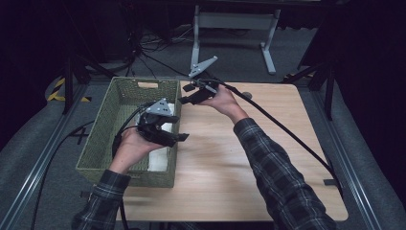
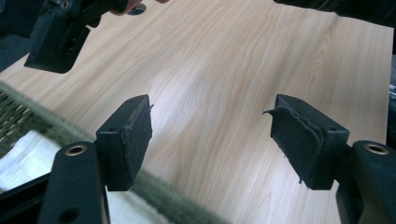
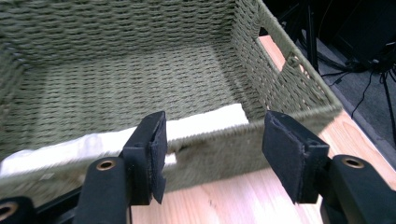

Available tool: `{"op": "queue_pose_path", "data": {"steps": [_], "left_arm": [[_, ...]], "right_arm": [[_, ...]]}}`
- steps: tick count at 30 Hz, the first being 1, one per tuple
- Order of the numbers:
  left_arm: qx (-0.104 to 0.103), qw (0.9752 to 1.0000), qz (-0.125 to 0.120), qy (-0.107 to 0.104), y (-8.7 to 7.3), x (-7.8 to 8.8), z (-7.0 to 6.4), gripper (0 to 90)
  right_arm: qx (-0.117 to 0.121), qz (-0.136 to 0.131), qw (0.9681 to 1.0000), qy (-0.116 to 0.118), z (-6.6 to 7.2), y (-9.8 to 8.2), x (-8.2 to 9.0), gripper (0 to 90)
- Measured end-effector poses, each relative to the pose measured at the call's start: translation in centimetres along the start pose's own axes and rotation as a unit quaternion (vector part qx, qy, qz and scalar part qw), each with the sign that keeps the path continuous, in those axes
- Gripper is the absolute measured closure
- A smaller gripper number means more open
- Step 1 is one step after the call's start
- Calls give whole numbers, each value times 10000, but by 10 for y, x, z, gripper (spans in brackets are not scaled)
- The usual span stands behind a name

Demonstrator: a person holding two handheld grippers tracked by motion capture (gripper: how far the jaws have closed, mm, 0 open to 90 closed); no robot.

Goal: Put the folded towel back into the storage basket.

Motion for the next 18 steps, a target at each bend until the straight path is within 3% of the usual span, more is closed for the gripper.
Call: {"op": "queue_pose_path", "data": {"steps": [10,18], "left_arm": [[27,9999,10,102,9,-34,-25,270],[-47,9998,160,117,3,-67,-44,234]], "right_arm": [[-40,-27,9999,-118,0,-23,52,371],[-116,24,9992,-374,-1,-50,92,327]]}}
Point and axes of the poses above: each handheld gripper's, and its own axes: x roughly backward along the jaws, y roughly out of its top, z roughly to its left, the point moved 5 cm from there along -x, roughly forward along the jaws, and after that the axes turned 15 degrees about -z, right-handed, at the moved point
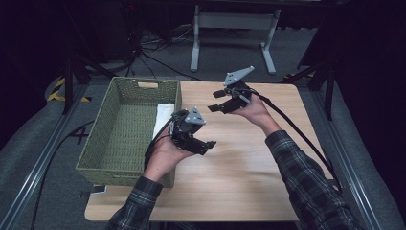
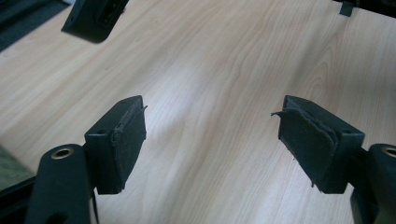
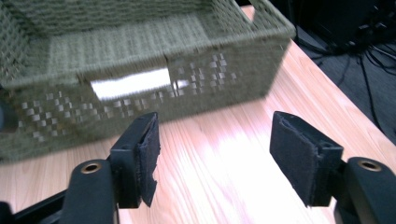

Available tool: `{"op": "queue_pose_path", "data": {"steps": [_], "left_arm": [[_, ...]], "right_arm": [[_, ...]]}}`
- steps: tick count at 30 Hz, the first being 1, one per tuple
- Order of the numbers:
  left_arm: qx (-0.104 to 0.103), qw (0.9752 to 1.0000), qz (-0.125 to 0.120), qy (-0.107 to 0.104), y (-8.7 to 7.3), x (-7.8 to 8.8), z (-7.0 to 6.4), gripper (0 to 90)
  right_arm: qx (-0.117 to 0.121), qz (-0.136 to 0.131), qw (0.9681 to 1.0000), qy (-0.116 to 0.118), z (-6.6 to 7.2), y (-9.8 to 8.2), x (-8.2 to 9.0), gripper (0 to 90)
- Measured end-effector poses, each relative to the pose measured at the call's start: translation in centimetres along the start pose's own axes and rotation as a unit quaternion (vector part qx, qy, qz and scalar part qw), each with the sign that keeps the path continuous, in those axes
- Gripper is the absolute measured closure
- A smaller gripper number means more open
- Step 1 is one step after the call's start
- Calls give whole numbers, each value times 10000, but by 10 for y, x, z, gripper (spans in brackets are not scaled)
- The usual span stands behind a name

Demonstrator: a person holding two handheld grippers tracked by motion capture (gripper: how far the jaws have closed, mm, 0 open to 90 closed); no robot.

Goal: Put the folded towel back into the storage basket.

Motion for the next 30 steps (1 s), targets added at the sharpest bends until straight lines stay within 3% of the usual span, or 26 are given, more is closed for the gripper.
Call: {"op": "queue_pose_path", "data": {"steps": [4,11,20,30], "left_arm": [[67,10000,71,10,-6,-17,-11,214],[0,9999,154,-18,-12,-39,-26,190],[-59,9997,180,-163,-28,-64,-37,177],[111,9995,194,-223,-55,-81,-44,159]], "right_arm": [[-61,-37,9998,-183,-3,-12,22,311],[-177,-89,9987,-463,-4,-37,57,282],[-365,-97,9968,-698,-4,-79,84,266],[-550,-70,9929,-1054,3,-128,111,250]]}}
Point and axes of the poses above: each handheld gripper's, and its own axes: x roughly backward along the jaws, y roughly out of its top, z roughly to its left, the point moved 5 cm from there along -x, roughly forward along the jaws, and after that the axes turned 15 degrees about -z, right-handed, at the moved point
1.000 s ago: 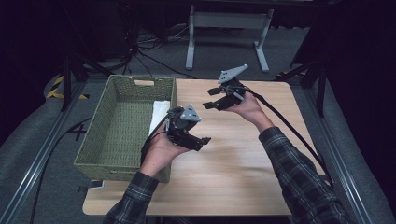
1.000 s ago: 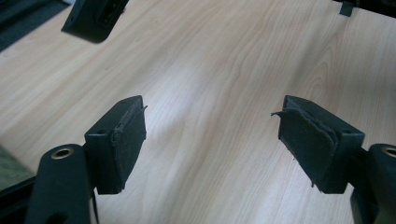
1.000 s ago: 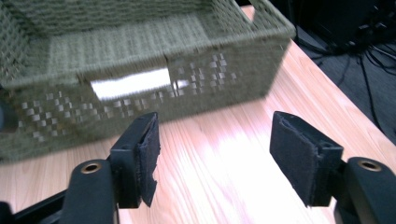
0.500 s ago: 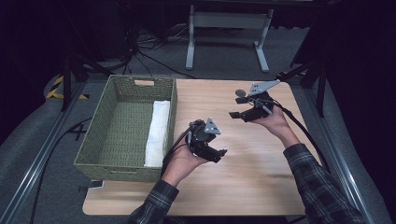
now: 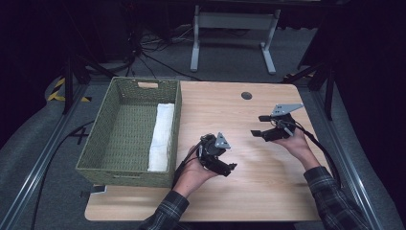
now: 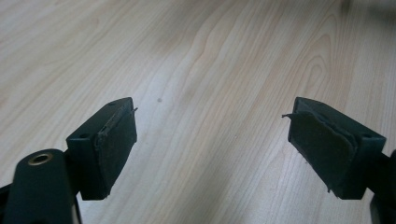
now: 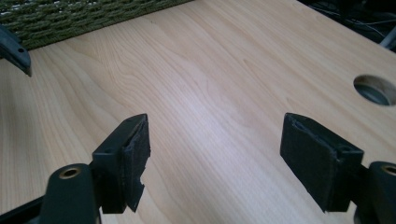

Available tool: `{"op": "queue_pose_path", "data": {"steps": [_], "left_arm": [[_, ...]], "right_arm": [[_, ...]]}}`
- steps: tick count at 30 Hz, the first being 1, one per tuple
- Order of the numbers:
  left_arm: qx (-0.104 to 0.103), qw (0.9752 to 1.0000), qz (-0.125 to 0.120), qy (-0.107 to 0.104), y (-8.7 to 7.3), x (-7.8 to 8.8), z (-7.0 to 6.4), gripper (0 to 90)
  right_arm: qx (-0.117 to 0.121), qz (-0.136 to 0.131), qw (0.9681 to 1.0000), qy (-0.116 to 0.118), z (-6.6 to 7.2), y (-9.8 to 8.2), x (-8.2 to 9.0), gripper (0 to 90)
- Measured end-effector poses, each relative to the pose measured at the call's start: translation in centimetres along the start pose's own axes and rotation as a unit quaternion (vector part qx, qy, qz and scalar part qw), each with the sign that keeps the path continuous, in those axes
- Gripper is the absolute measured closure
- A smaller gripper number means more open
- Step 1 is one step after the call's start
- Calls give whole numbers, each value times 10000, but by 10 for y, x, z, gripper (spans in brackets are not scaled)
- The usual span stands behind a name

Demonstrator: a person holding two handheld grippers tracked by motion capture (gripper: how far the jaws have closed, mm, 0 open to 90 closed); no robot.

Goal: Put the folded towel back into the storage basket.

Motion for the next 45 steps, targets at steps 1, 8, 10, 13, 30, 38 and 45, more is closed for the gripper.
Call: {"op": "queue_pose_path", "data": {"steps": [1,8,10,13,30,38,45], "left_arm": [[14,10000,26,1,-3,-1,-1,158],[59,9999,13,116,-16,-4,2,158],[86,9998,-48,174,-22,-5,3,157],[125,9997,-64,206,-27,-6,4,156],[226,9986,201,422,-53,-21,4,133],[117,9987,186,458,-55,-22,0,115],[89,9988,203,432,-55,-22,-1,112]], "right_arm": [[-34,-20,10000,-12,0,-4,3,250],[-165,57,9998,-96,5,-29,16,243],[-117,153,9997,-135,10,-40,22,234],[-123,263,9994,-171,14,-48,27,226],[-183,564,9967,-562,30,-92,56,201],[-237,604,9967,-481,34,-98,52,189],[-280,493,9972,-478,33,-101,54,172]]}}
Point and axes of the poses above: each handheld gripper's, and its own axes: x roughly backward along the jaws, y roughly out of its top, z roughly to its left, the point moved 5 cm from there along -x, roughly forward along the jaws, and after that the axes turned 15 degrees about -z, right-handed, at the moved point
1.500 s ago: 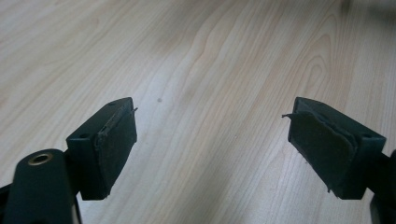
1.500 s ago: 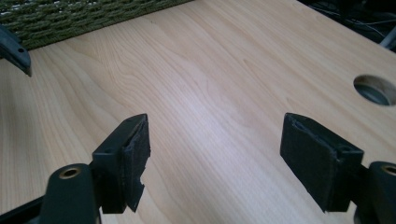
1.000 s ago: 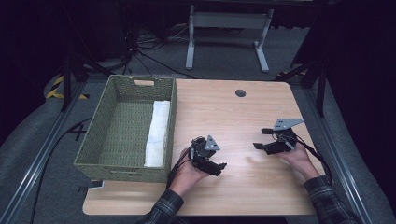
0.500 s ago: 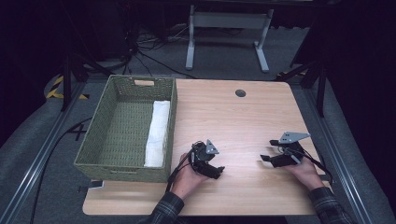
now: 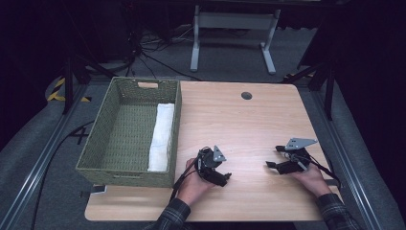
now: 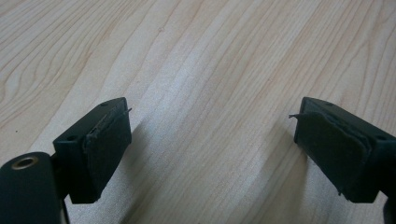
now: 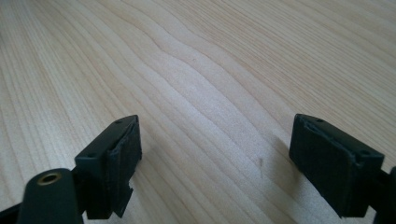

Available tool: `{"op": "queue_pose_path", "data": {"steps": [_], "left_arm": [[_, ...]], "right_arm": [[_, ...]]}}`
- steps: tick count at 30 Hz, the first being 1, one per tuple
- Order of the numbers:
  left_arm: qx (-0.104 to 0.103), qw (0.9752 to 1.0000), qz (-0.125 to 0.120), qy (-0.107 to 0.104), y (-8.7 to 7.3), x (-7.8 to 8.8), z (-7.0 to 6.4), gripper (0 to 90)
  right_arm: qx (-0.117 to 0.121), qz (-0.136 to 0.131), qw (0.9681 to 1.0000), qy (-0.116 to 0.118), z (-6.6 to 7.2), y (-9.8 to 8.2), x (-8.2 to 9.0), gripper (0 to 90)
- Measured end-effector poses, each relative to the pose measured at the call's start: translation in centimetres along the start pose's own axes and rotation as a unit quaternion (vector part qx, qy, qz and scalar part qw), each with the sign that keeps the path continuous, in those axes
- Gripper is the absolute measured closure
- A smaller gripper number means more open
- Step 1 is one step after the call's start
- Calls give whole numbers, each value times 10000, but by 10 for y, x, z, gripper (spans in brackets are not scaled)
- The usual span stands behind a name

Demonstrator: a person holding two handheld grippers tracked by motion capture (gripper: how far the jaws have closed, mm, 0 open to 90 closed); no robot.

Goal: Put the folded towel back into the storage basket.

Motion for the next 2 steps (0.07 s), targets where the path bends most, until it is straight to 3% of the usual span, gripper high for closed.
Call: {"op": "queue_pose_path", "data": {"steps": [2], "left_arm": [[4,10000,-1,-4,0,0,0,109]], "right_arm": [[30,-10,10000,-10,0,0,0,166]]}}
Point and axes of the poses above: each handheld gripper's, and its own axes: x roughly backward along the jaws, y roughly out of its top, z roughly to its left, the point moved 5 cm from there along -x, roughly forward along the jaws, and after that the axes turned 15 degrees about -z, right-handed, at the moved point
